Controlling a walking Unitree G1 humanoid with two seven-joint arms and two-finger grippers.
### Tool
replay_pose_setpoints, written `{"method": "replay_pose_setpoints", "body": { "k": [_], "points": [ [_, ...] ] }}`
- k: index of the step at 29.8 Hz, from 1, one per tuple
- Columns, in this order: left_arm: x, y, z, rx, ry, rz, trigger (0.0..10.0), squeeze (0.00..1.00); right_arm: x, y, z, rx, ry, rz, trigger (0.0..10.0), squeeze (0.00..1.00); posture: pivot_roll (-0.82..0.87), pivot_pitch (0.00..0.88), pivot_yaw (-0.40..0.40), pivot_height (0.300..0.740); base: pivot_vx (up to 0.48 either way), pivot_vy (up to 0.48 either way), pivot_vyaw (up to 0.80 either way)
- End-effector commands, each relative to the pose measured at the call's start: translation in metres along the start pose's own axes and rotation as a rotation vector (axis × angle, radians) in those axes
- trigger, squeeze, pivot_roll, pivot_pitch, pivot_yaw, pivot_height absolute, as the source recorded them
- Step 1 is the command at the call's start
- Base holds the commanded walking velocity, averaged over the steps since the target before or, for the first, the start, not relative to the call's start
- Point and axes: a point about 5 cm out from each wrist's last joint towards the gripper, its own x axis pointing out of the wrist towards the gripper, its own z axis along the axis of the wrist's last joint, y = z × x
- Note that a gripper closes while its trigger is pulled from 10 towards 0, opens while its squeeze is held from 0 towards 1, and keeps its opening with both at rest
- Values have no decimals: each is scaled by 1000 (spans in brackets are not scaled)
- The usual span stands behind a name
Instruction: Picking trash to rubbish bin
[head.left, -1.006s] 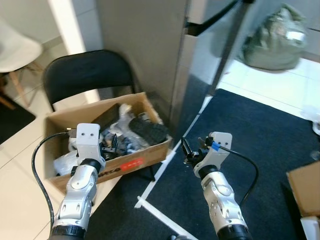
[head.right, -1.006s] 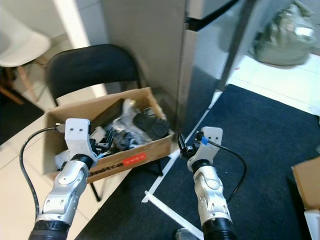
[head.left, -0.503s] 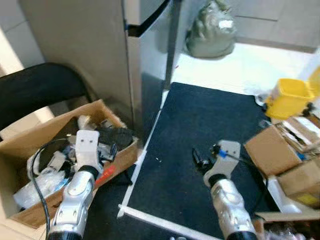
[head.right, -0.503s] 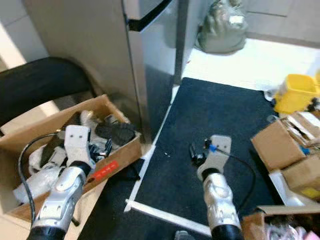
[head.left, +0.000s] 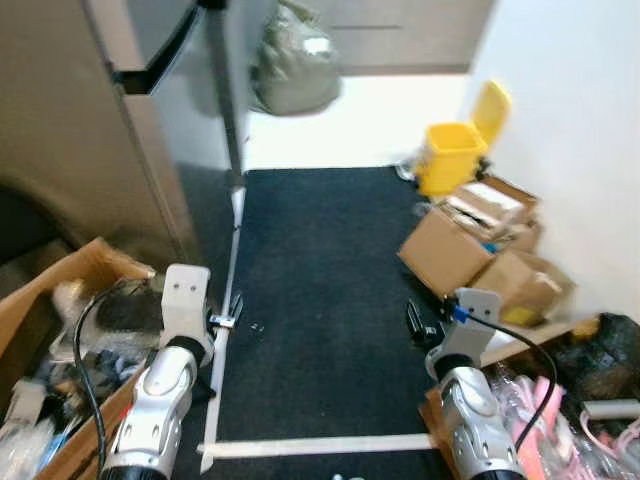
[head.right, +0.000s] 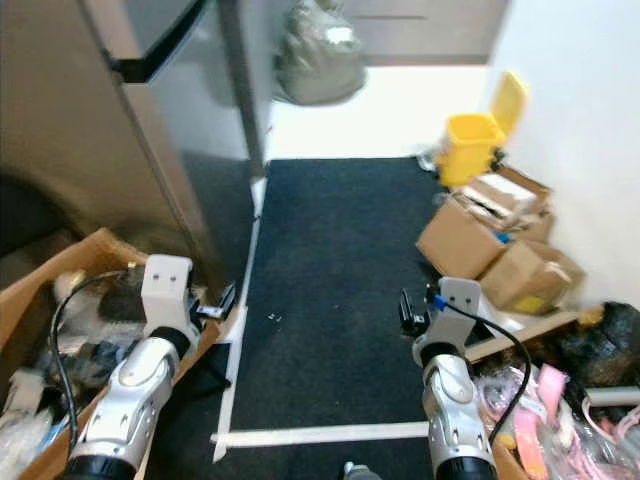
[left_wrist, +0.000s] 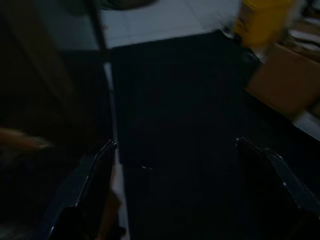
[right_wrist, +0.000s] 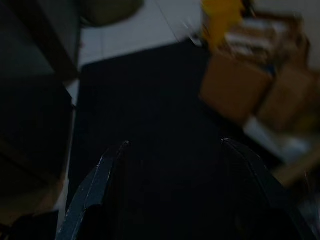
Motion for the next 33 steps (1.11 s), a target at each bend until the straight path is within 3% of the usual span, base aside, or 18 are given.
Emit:
{"method": "replay_pose_setpoints", "body": {
  "k": [1, 16, 33],
  "points": [
    [-2, 3, -4, 4, 25, 9, 10000, 0, -4, -1, -7, 4, 28, -12, 10000, 0, 55, 153, 59, 740, 0, 0, -800],
    [-3, 7, -7, -2, 33, 50, 10000, 0, -5, 7, -8, -8, 38, 12, 10000, 0, 50, 137, 45, 740, 0, 0, -800],
    [-1, 7, -4, 7, 22, 40, 10000, 0, -1, 2, -8, -21, 51, 6, 10000, 0, 55, 138, 51, 740, 0, 0, -800]
  ]
}}
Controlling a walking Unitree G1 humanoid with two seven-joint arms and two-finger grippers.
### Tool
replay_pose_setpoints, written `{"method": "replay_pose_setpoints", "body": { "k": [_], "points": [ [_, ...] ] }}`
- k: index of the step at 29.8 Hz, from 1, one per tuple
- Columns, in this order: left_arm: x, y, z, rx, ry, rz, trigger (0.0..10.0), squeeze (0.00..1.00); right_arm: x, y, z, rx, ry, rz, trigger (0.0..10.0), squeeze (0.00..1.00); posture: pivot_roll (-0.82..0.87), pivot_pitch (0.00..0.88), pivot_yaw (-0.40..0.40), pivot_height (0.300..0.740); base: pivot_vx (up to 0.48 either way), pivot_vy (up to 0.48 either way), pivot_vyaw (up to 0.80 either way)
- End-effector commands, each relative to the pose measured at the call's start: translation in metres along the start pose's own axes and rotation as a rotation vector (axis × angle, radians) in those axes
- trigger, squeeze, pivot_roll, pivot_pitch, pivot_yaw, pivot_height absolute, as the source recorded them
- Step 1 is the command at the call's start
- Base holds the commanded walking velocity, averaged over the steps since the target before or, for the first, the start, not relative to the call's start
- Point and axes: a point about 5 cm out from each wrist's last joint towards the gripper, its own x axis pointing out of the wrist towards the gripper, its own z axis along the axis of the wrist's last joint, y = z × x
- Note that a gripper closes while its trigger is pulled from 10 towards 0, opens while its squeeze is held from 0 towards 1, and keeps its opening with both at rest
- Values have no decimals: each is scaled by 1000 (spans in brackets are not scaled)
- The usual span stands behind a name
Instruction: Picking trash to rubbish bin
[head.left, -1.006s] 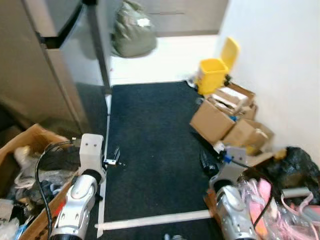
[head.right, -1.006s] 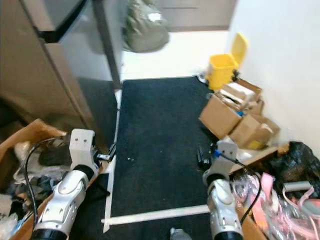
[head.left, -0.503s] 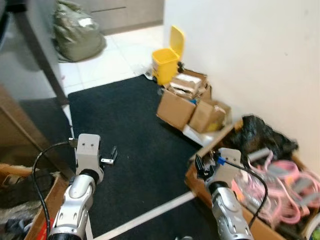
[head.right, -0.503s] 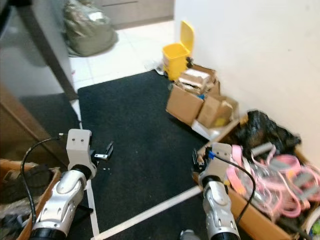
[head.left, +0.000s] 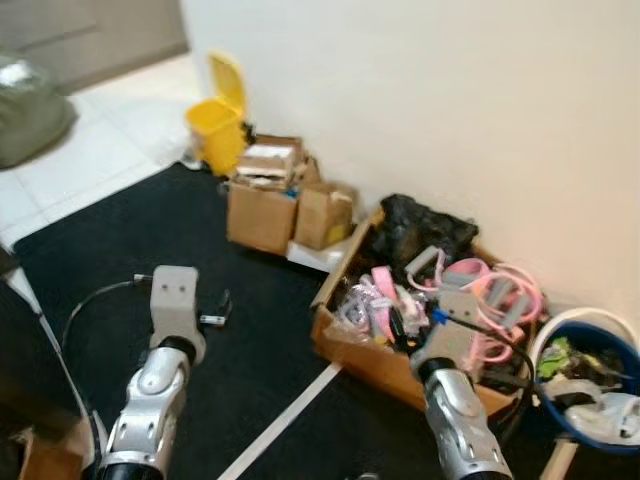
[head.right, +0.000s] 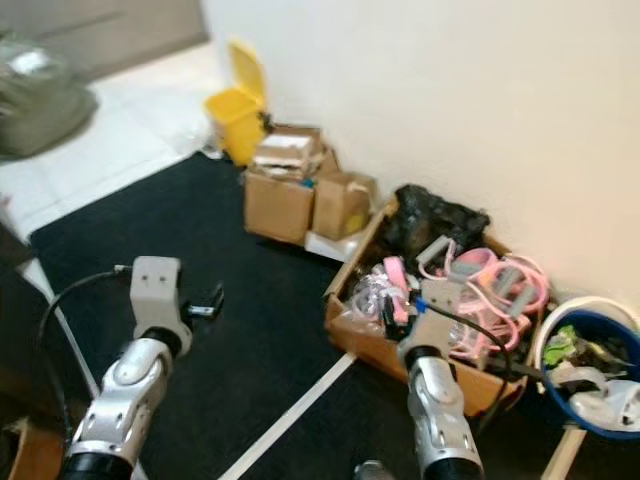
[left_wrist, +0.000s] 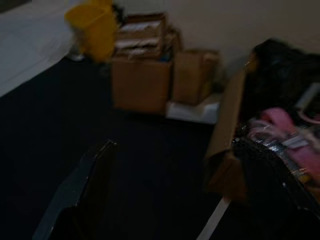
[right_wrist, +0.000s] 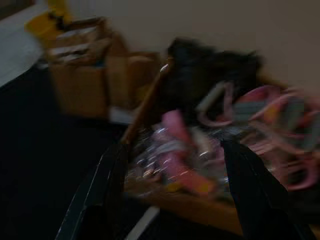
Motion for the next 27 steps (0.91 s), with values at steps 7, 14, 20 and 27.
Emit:
{"method": "replay_pose_setpoints", "body": {
  "k": [7, 14, 20, 27],
  "points": [
    [-4, 5, -8, 5, 28, 30, 10000, 0, -6, 1, -11, 8, 42, -6, 10000, 0, 55, 140, 49, 740, 0, 0, -800],
    [-3, 4, -7, 5, 26, 30, 10000, 0, -5, 1, -11, 6, 45, -5, 10000, 0, 53, 140, 49, 740, 0, 0, -800],
    [-3, 4, -7, 4, 25, 31, 10000, 0, -6, 2, -12, 7, 49, -1, 10000, 0, 54, 146, 48, 740, 0, 0, -800],
    [-2, 4, -6, 4, 24, 33, 10000, 0, -5, 3, -13, 12, 51, 0, 10000, 0, 55, 146, 48, 740, 0, 0, -800]
  ]
}}
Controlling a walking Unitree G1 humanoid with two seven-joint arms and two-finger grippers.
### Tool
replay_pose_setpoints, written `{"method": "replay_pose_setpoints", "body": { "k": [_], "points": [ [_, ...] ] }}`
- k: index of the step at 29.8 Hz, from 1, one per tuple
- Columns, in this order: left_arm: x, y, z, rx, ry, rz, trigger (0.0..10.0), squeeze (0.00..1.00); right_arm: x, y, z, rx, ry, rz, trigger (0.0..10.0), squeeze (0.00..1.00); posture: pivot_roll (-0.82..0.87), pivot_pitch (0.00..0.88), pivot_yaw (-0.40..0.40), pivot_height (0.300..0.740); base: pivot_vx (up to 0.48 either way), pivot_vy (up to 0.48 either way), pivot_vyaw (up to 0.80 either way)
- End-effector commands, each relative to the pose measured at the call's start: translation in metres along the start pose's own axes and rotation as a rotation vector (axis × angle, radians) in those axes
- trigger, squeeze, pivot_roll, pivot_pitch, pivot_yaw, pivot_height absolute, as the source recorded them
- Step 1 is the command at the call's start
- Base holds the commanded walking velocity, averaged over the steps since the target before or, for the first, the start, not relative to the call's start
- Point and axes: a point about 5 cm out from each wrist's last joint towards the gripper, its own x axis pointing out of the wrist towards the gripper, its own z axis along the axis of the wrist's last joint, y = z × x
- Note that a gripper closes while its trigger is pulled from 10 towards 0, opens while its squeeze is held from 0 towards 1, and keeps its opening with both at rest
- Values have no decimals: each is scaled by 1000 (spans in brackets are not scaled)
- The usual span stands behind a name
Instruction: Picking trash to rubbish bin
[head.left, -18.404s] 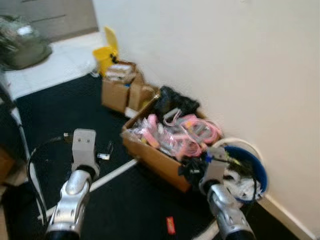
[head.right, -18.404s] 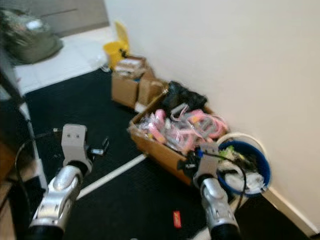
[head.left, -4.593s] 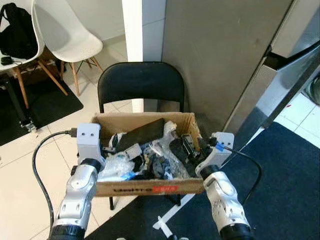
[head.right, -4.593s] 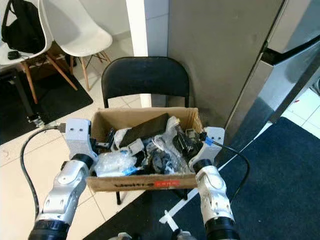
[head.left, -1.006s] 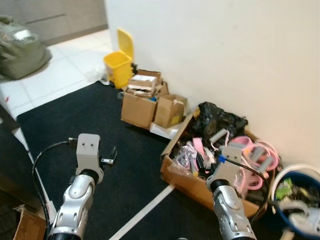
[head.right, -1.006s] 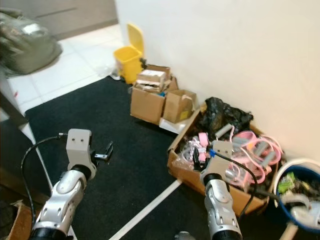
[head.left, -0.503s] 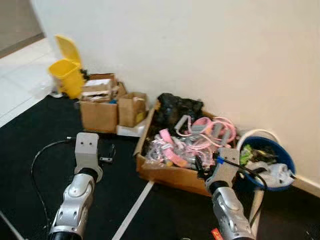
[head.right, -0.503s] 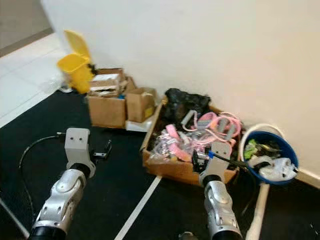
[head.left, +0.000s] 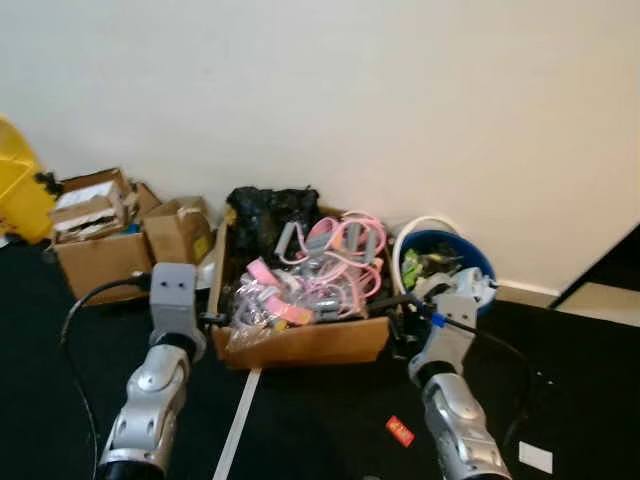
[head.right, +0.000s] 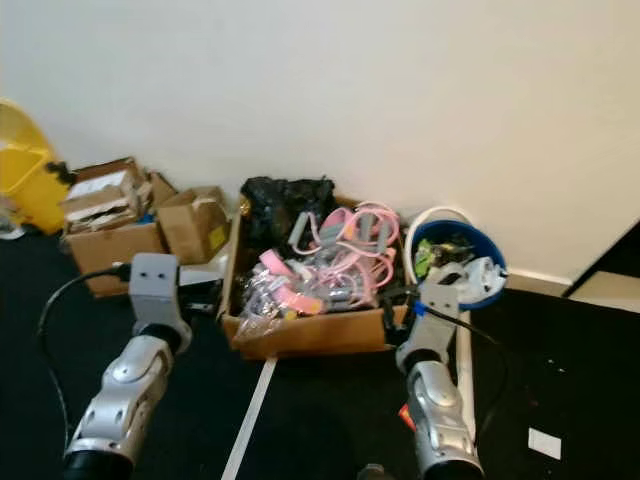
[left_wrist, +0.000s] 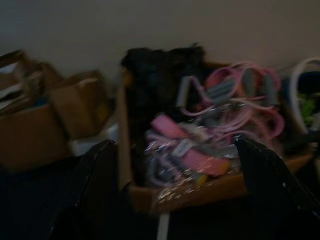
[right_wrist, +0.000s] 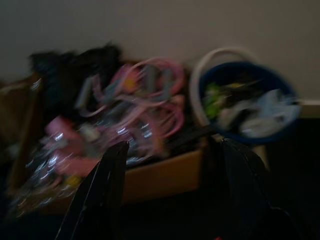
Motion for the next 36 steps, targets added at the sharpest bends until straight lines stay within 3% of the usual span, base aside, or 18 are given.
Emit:
{"method": "replay_pose_setpoints", "body": {
  "k": [1, 36],
  "points": [
    [-4, 3, -9, 5, 35, 13, 10000, 0, -4, 0, -9, 9, 35, -6, 10000, 0, 55, 147, 47, 740, 0, 0, -800],
    [-6, 0, -11, 1, 39, 10, 10000, 0, -6, -3, -10, 9, 43, -11, 10000, 0, 46, 144, 45, 740, 0, 0, -800]
  ]
}}
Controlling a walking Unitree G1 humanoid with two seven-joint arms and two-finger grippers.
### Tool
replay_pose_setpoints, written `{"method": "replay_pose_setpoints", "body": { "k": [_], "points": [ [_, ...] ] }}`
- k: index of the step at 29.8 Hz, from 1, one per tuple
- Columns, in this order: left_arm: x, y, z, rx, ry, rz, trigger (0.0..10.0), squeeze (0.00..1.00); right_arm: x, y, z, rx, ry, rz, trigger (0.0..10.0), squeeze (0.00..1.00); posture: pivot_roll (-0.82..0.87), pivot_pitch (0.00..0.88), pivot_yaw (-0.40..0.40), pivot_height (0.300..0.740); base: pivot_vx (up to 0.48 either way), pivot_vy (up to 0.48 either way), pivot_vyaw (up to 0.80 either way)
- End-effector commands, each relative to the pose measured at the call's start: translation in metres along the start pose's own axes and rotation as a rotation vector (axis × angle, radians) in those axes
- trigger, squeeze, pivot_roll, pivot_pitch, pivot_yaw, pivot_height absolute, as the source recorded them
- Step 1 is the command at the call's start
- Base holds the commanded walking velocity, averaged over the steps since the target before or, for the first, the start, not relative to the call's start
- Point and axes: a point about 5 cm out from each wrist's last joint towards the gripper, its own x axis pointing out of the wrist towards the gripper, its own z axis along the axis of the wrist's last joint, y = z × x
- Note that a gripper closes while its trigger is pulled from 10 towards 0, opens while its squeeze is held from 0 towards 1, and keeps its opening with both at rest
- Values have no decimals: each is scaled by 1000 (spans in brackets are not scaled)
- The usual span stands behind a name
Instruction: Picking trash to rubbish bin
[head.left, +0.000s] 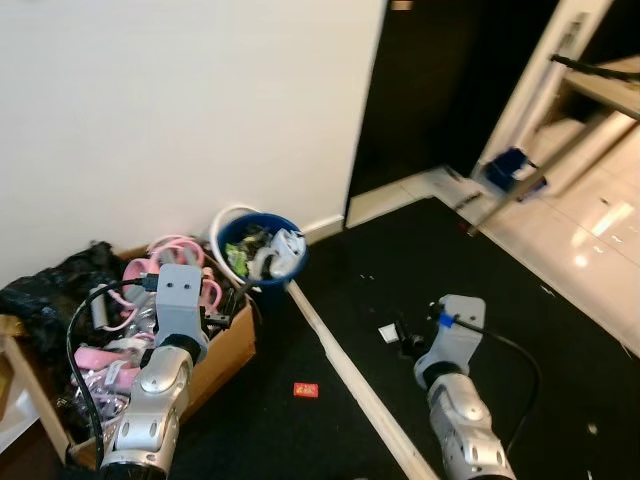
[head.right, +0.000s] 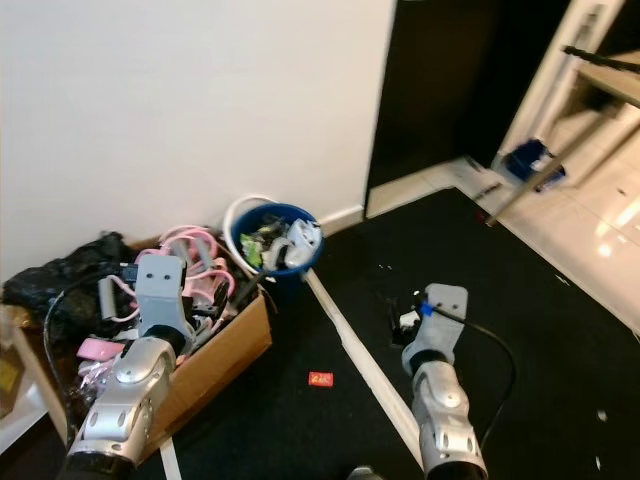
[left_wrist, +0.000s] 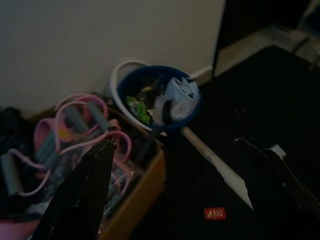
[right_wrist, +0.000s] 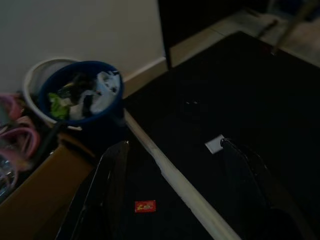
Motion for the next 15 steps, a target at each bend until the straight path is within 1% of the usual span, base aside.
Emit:
{"method": "replay_pose_setpoints", "body": {
  "k": [1, 15],
  "points": [
    [-2, -2, -6, 4, 22, 0, 10000, 0, -2, -5, -3, 1, 17, -19, 10000, 0, 46, 145, 44, 740, 0, 0, -800],
    [-3, -2, -7, -3, 31, 2, 10000, 0, -3, -6, -5, 4, 27, -23, 10000, 0, 47, 148, 45, 740, 0, 0, -800]
  ]
}}
